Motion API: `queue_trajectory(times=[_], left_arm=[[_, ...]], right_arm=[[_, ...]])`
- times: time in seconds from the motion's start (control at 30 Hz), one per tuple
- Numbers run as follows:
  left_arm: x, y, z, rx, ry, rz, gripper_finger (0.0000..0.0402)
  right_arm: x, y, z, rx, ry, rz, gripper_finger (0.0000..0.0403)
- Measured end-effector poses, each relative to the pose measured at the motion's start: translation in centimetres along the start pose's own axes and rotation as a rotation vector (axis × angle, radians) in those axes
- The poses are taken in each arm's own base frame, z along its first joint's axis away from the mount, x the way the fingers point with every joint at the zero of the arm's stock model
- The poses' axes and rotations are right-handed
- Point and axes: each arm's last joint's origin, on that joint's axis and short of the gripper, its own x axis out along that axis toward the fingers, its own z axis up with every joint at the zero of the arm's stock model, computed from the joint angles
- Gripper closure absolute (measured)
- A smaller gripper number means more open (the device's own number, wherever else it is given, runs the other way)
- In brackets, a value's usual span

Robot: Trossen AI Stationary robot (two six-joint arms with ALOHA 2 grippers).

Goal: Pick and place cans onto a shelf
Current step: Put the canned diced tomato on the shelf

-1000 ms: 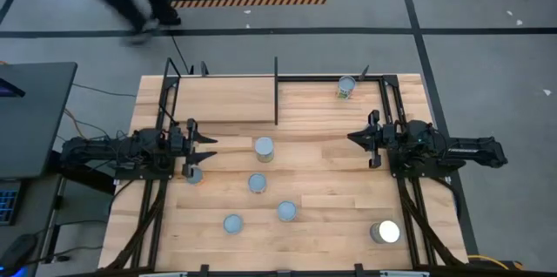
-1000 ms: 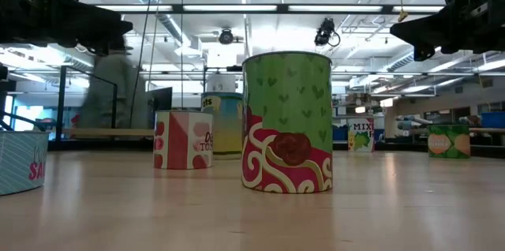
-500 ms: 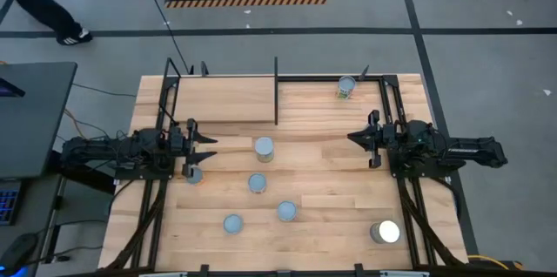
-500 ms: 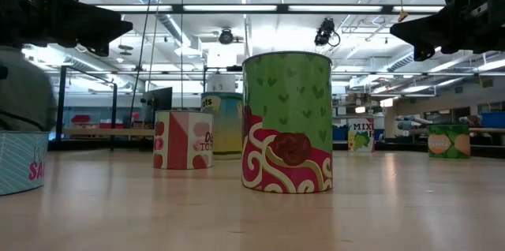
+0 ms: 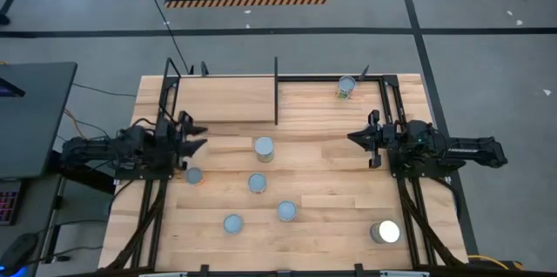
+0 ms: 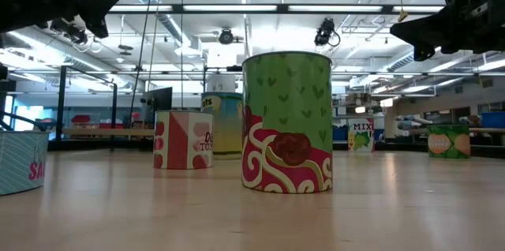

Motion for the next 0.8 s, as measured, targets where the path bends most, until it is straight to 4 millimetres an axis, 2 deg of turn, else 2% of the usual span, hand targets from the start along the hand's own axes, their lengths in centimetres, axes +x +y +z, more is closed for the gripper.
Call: queue_trajectory(times=[0.13,0.27,0.5,0.6,0.8], left_arm=[[0.0,0.4,-0.3,0.131,0.031,0.120,0.0230],[0.3,0.5,-0.8,0.141,0.072,0.172,0.0230],[1.7,-0.4,-3.3,0.028,0.339,0.072,0.0230],[3.0,-1.4,-3.1,0.025,0.405,-0.019,0.0230],[5.5,-3.8,-3.3,-0.031,0.591,-0.089,0.0230]], right_arm=[[0.0,0.0,0.1,0.000,-0.006,0.000,0.0368],[0.0,0.0,0.2,0.000,-0.016,-0.001,0.0368],[0.0,0.0,0.2,0.000,-0.025,-0.001,0.0368],[0.0,0.0,0.2,0.000,-0.025,-0.002,0.0368],[0.0,0.0,0.2,0.000,-0.026,-0.002,0.0368]])
